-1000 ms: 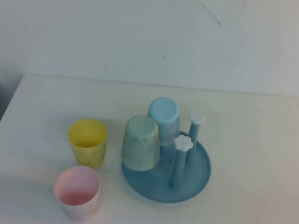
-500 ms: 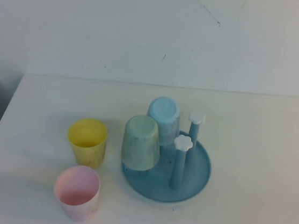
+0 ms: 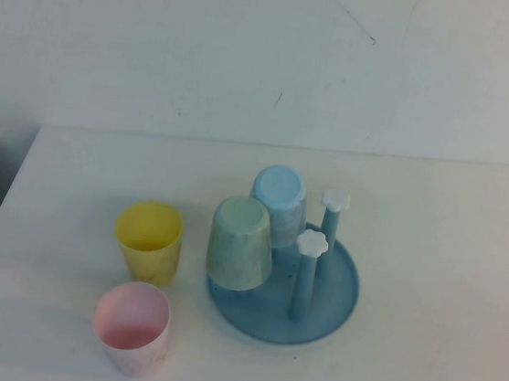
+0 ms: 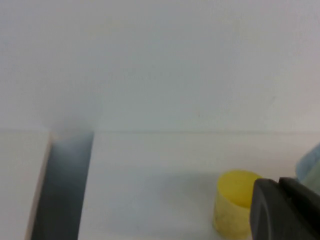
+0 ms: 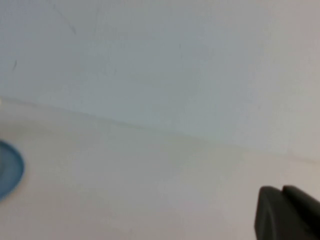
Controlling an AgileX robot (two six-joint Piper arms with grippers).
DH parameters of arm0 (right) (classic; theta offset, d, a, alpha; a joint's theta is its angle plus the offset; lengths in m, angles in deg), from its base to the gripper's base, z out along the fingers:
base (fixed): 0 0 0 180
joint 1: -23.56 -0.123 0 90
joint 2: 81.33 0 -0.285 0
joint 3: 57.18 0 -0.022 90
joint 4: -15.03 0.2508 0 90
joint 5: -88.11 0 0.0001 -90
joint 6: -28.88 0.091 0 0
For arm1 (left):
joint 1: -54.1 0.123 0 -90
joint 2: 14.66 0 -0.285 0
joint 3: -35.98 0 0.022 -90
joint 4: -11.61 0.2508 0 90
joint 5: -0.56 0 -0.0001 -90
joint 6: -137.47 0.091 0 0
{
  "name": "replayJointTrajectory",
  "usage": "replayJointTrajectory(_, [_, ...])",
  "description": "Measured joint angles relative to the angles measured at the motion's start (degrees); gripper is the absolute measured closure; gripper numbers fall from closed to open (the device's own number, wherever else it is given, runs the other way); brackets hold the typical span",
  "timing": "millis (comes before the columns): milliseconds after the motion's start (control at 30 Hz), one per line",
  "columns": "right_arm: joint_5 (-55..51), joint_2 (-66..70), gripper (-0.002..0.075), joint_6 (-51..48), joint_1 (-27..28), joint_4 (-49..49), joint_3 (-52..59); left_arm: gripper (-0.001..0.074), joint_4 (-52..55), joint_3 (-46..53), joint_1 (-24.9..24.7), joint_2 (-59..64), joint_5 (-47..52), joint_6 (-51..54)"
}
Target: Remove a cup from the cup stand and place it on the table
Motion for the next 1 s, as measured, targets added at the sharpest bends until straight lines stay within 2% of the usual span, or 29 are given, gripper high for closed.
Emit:
replayJointTrajectory(233, [-10.68,8.95,0.0729,-10.12,0.0,6.41,-1.19,0.0737,-12.95,-8.31,0.0,17.01,12.25,13.23])
replayJointTrajectory(567, [-11.66,13.14,0.0729,-19.61,0.0,11.0,-1.19,0.0737,-24.55,-21.78,-1.31,40.69,22.54,23.83])
replayJointTrajectory(767, [-11.75,13.14,0.0729,-20.21,0.0,11.1,-1.19,0.0737,-23.77,-29.02,-10.55,51.05,23.79,24.72])
replayJointTrajectory(1000, [-11.54,13.14,0.0729,-20.35,0.0,11.46,1.78,0.0737,-11.72,-40.33,-22.37,62.51,25.61,14.21])
